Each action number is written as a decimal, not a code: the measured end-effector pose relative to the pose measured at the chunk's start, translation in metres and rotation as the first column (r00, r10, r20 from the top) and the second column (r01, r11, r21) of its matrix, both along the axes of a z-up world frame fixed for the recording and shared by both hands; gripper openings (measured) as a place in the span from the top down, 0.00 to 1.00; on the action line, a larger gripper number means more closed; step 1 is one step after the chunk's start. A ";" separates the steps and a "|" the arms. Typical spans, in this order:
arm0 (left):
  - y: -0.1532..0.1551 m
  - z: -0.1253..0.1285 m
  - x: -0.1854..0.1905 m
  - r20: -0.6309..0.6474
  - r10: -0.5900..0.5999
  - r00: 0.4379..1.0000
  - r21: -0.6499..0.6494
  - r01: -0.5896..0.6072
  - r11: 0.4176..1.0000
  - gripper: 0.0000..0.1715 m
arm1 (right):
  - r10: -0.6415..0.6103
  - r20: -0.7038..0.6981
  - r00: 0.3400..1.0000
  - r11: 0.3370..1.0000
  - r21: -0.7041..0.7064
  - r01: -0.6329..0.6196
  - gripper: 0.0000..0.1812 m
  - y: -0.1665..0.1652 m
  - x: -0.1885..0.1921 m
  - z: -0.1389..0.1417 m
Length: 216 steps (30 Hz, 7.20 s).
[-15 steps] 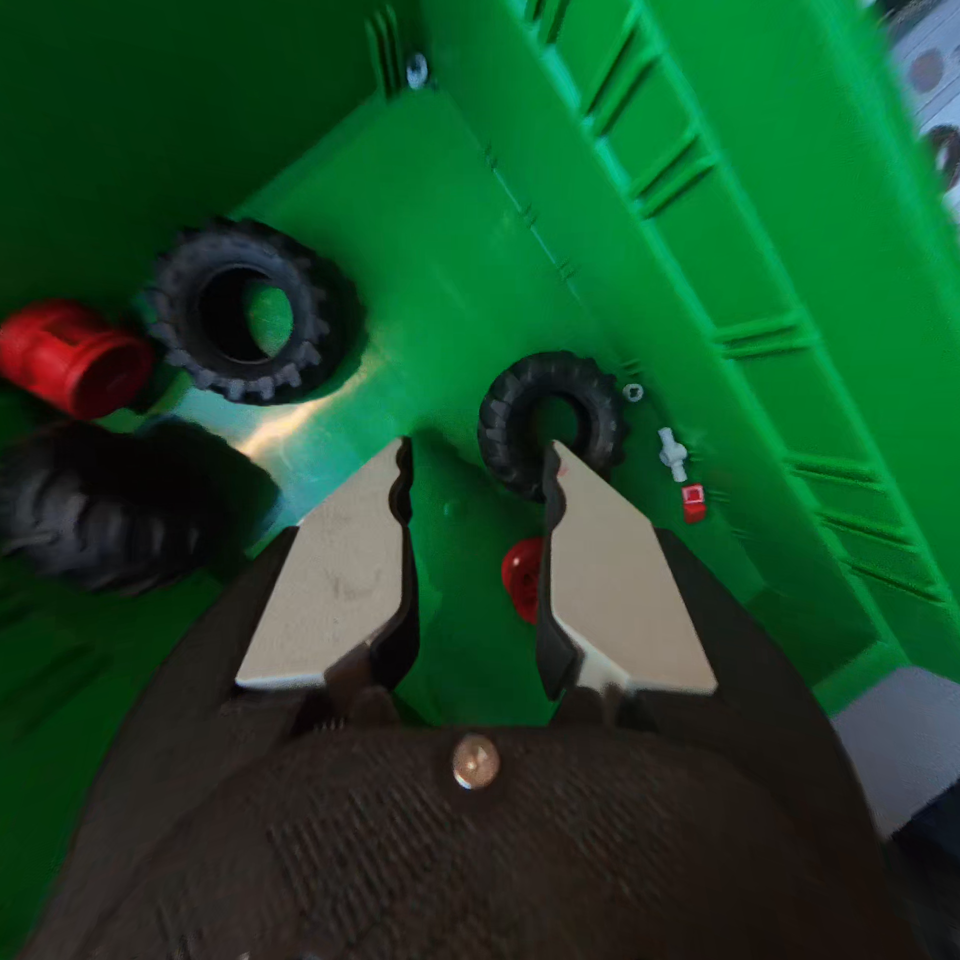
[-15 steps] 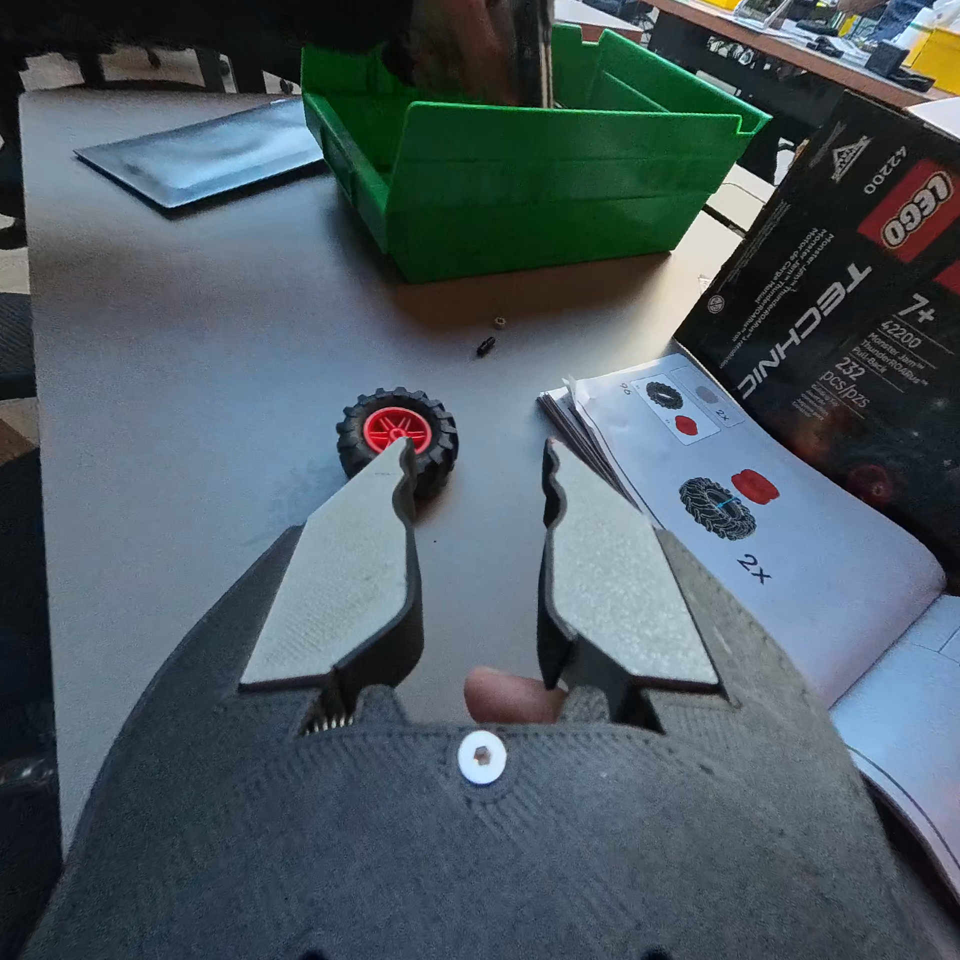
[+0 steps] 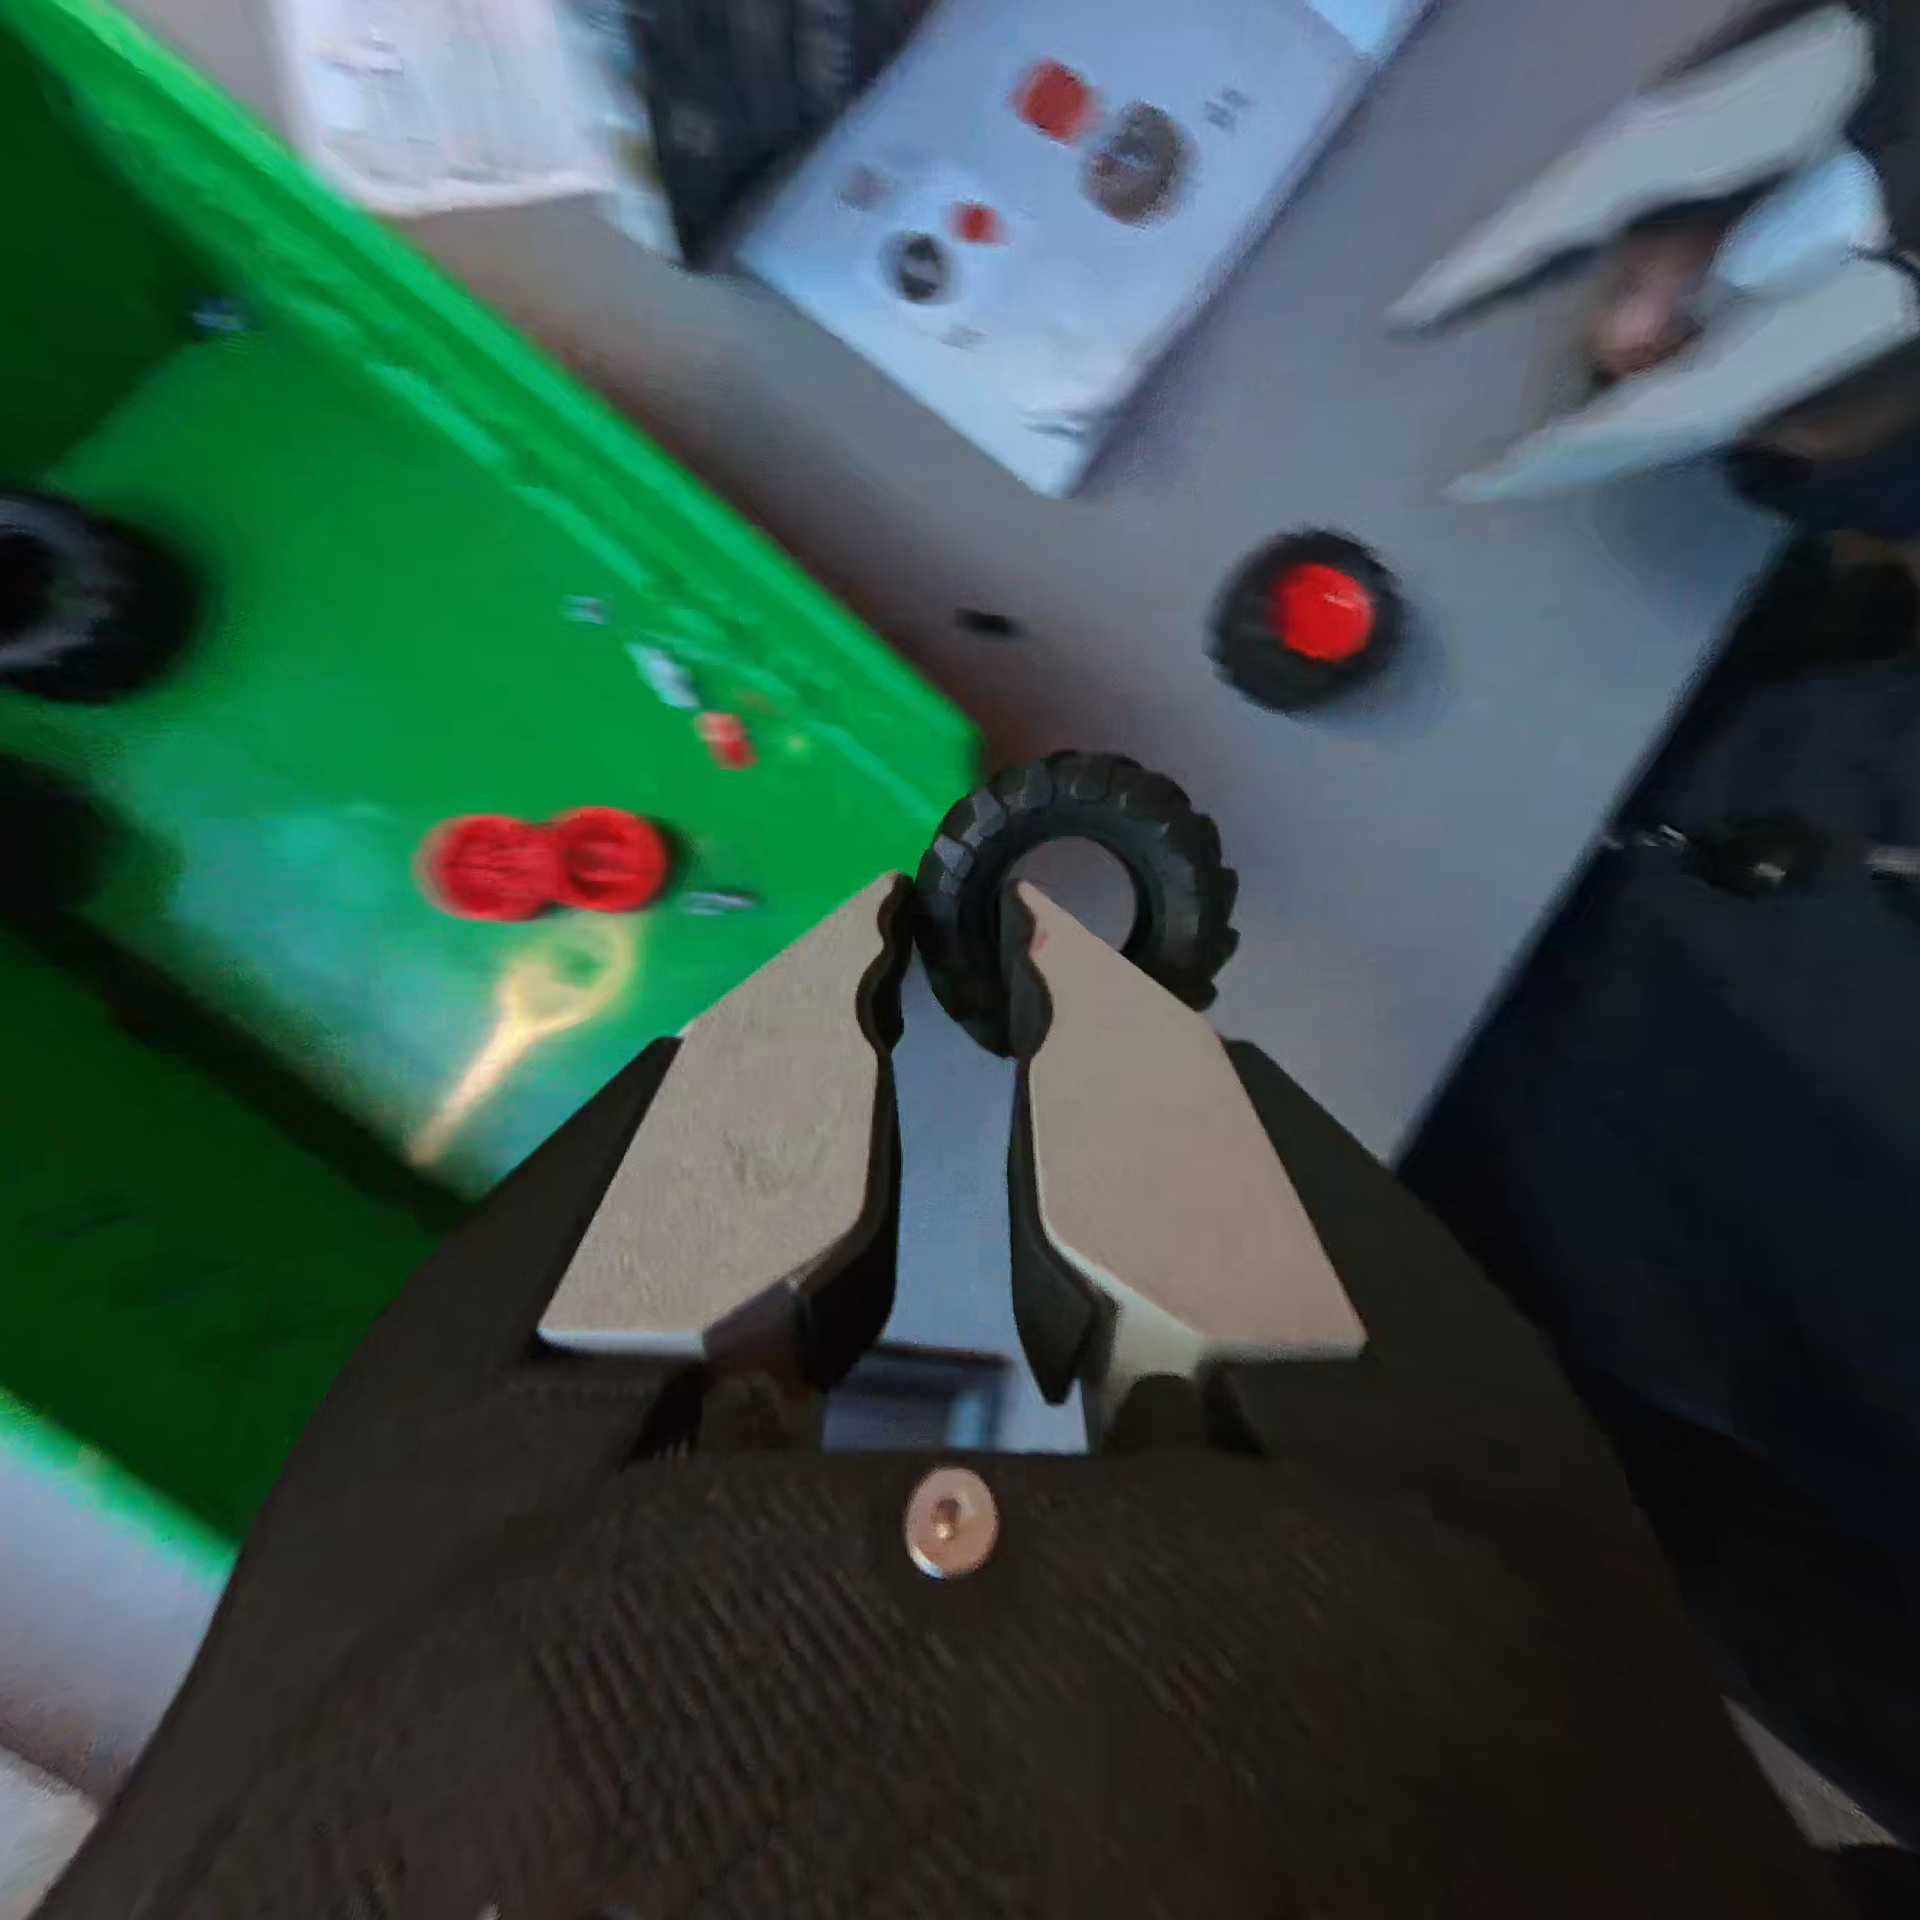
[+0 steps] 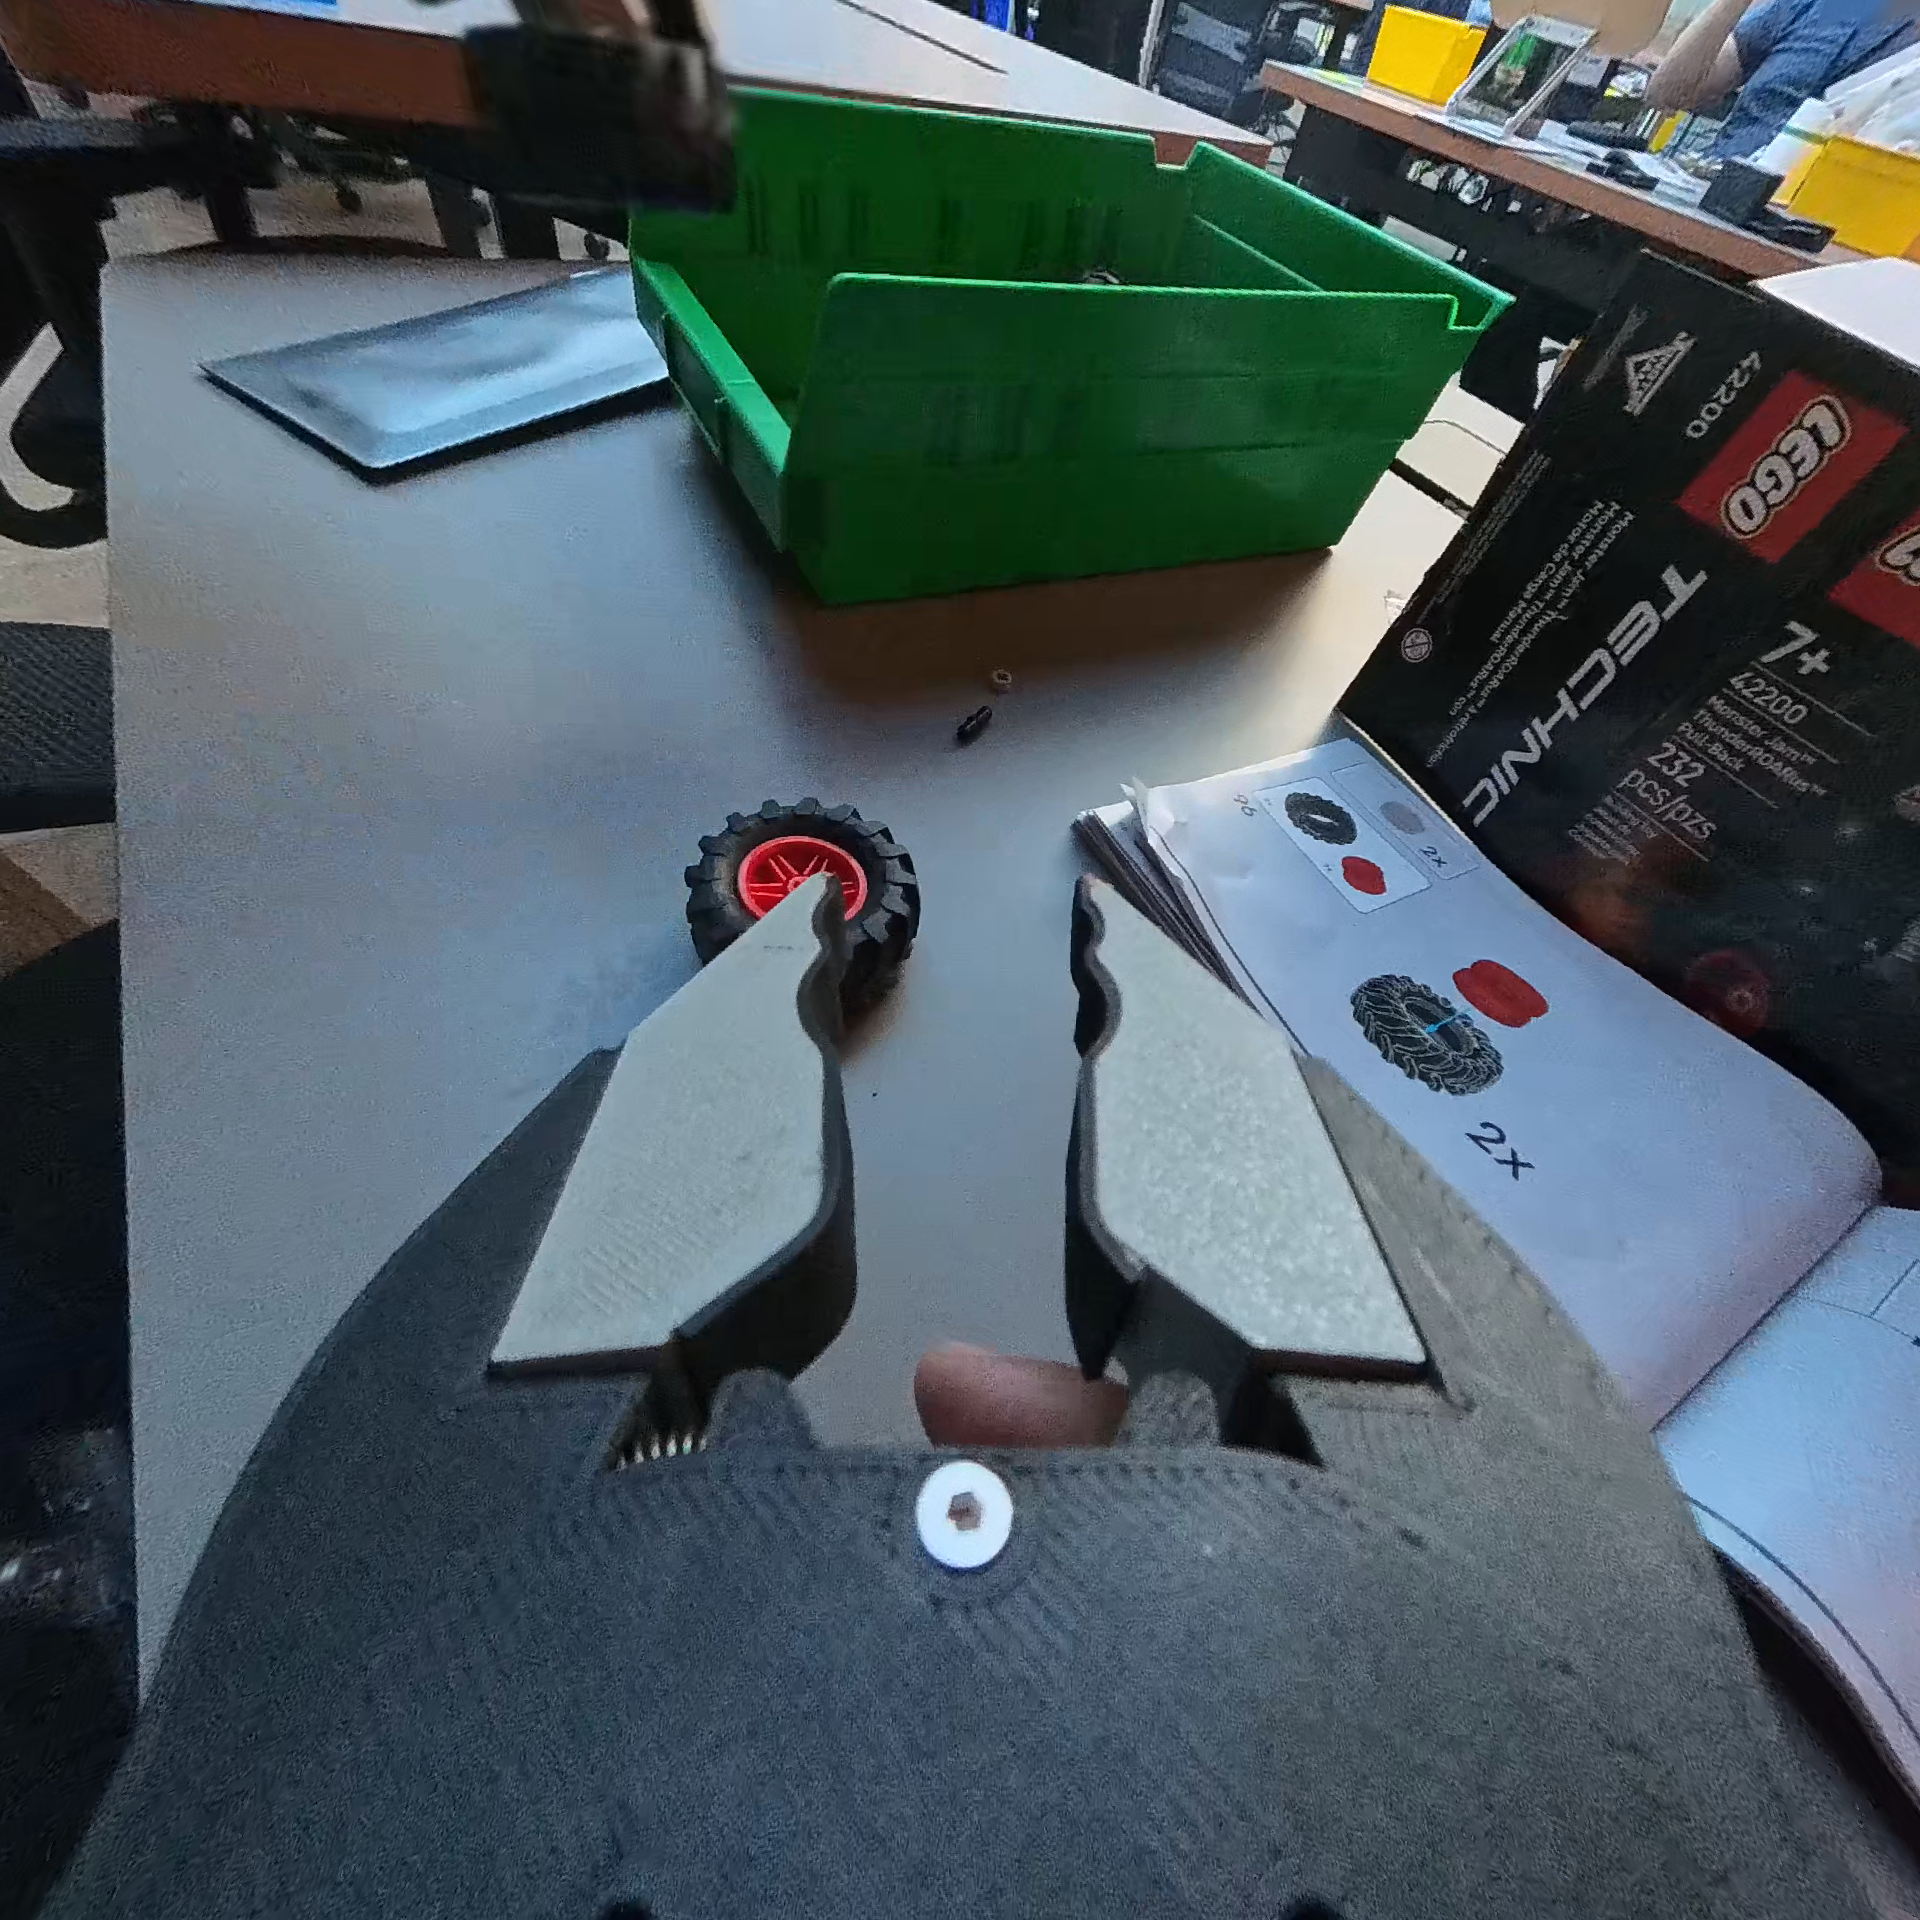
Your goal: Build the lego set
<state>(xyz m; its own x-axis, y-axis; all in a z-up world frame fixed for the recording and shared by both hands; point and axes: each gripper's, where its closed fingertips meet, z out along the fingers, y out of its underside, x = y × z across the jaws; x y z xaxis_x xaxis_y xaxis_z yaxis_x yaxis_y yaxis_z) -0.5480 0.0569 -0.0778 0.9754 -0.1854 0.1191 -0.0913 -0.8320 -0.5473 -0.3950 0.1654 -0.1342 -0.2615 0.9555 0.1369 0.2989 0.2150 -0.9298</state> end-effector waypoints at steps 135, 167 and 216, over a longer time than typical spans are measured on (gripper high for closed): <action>-0.029 -0.084 0.129 -0.568 -0.437 0.698 -0.112 0.460 0.881 0.92 | 0.344 0.183 0.921 0.901 -0.340 -0.269 0.70 -0.090 0.005 0.024; 0.030 -0.102 -0.094 -0.318 -0.455 0.832 -0.394 0.321 0.861 0.83 | 0.135 0.181 0.974 0.956 -0.284 -0.080 0.79 -0.024 0.029 0.015; 0.011 -0.005 0.173 0.586 -0.277 0.762 0.541 -0.113 0.833 0.79 | 0.273 0.292 0.916 0.955 0.028 -0.294 0.84 -0.064 0.033 0.044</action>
<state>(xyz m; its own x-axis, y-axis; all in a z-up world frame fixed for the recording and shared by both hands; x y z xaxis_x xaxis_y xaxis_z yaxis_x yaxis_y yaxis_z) -0.3747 0.0680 -0.0826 0.6879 -0.4816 0.5430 0.3740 -0.4059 -0.8339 -0.3619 0.1017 -0.0902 -0.5575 0.8262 0.0813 0.4632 0.3908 -0.7954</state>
